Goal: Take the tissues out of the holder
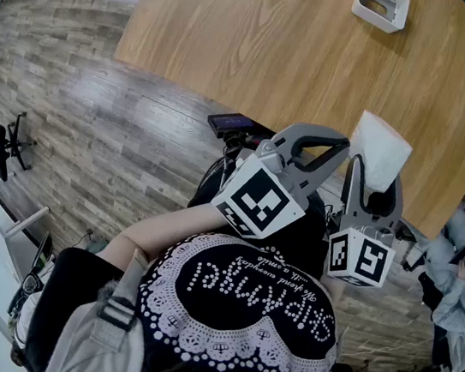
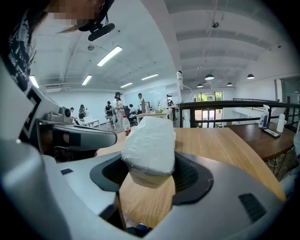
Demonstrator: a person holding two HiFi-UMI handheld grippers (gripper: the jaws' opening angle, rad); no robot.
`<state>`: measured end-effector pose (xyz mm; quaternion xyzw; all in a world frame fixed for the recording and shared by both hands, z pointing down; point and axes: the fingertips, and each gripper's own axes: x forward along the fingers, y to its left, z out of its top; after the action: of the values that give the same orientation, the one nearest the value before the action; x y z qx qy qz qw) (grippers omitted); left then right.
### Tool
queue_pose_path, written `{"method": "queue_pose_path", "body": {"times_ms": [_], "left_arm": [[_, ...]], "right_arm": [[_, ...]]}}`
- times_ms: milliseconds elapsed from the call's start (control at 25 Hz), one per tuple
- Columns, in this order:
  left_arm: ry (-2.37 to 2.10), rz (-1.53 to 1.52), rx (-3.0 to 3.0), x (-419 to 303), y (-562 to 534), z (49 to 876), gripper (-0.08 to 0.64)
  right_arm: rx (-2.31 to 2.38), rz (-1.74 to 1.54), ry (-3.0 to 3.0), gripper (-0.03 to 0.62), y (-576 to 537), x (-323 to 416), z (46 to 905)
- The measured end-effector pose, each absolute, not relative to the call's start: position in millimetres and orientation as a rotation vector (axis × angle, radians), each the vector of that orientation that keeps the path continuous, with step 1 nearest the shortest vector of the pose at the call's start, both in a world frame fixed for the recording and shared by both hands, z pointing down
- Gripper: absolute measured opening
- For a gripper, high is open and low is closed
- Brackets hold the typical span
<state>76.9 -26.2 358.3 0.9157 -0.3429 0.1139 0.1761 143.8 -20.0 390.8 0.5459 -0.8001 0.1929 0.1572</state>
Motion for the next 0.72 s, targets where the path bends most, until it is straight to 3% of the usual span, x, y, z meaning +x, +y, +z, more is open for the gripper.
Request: {"method": "queue_pose_path", "body": {"times_ms": [720], "left_arm": [[-1.0,0.308,2.566,64,-29,360,0.006]], "right_arm": [[1.528,0.575,-2.31,0.279,-20,134,392]]}}
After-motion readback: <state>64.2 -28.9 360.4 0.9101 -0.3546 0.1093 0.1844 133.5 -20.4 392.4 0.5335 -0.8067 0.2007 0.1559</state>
